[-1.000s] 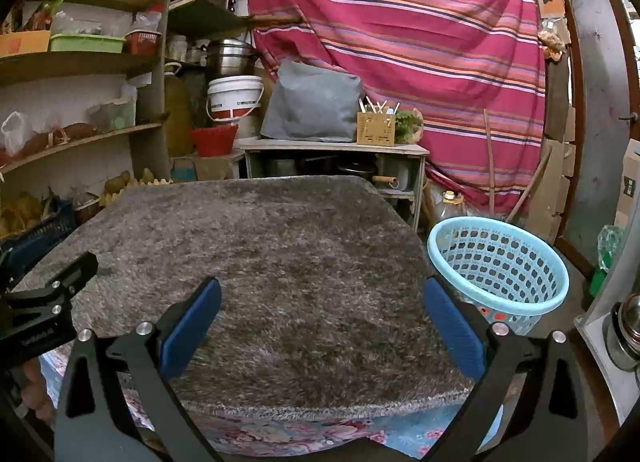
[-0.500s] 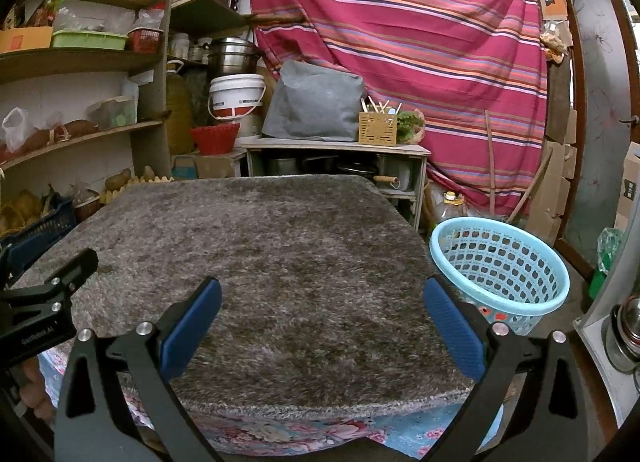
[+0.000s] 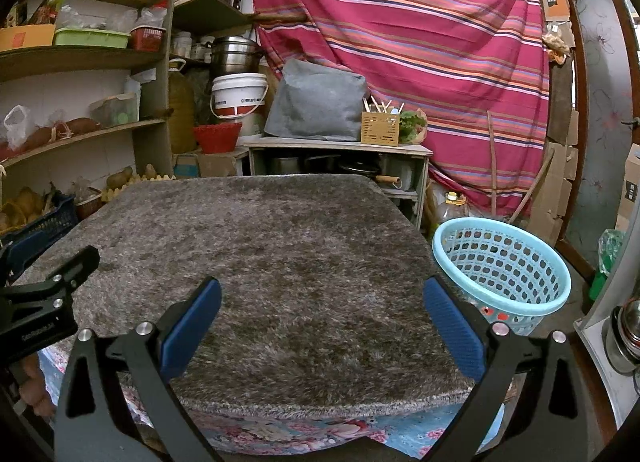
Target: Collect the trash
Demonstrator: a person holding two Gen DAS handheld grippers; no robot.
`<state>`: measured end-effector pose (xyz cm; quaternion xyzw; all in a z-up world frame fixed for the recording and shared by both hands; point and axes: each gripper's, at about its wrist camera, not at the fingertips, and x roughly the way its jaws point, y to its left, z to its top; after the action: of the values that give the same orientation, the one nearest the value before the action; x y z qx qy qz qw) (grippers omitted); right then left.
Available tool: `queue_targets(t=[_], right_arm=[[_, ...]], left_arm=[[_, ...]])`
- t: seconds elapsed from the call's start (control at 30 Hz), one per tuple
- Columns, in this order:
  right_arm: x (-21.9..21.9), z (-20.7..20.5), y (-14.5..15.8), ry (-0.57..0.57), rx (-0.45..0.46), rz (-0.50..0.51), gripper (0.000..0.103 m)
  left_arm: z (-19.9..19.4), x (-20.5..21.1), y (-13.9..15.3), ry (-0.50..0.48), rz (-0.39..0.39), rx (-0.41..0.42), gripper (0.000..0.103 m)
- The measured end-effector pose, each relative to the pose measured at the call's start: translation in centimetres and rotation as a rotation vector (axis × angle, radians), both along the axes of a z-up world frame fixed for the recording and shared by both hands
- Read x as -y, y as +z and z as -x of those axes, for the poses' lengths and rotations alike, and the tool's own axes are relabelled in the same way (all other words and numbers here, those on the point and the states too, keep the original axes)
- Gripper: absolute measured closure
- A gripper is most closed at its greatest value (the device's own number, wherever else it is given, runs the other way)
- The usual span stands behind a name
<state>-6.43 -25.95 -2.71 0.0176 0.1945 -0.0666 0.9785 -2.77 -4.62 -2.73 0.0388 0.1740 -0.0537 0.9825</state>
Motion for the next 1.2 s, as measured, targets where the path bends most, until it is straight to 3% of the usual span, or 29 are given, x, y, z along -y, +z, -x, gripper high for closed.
queue_targets(t=[1.2], right_arm=[[1.1,0.2,-0.1,0.002,-0.001,-0.02,0.004]], left_arm=[[0.0,0.1,0.0,0.008,-0.012,0.003,0.005]])
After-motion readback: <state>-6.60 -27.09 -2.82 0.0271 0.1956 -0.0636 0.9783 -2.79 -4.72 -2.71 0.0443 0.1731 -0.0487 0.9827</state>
